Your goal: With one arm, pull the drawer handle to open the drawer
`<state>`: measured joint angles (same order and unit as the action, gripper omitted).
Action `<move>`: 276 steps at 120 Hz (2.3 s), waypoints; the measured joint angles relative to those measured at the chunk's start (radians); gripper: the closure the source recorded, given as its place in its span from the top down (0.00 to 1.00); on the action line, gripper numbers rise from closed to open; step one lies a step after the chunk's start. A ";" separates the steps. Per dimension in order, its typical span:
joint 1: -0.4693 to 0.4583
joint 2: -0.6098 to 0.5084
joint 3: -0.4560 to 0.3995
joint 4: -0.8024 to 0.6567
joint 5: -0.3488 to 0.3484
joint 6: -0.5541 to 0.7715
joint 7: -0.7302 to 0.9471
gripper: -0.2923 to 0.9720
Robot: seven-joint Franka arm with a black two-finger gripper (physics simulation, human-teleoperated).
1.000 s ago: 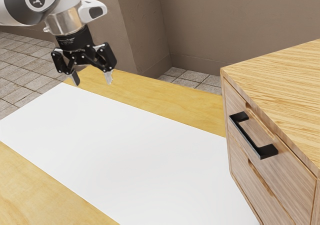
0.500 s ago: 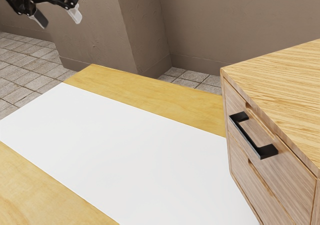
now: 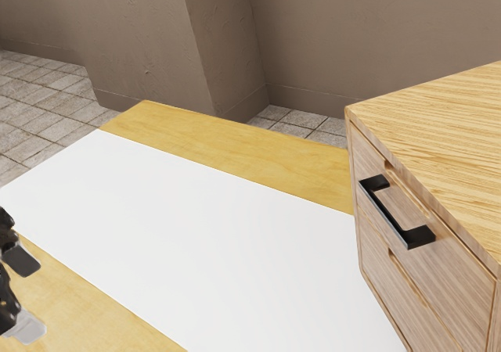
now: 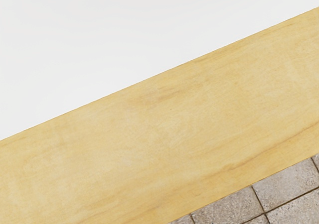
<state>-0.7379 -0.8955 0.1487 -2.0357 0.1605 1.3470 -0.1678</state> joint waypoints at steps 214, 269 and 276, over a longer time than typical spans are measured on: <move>-0.436 0.312 0.382 -0.189 0.292 1.115 1.724 0.77; -0.483 0.382 0.488 -0.169 0.309 1.217 1.783 0.77; -0.494 0.392 0.508 -0.168 0.309 1.229 1.787 0.77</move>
<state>-1.2322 -0.5033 0.6572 -2.2036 0.4695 2.5758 1.6191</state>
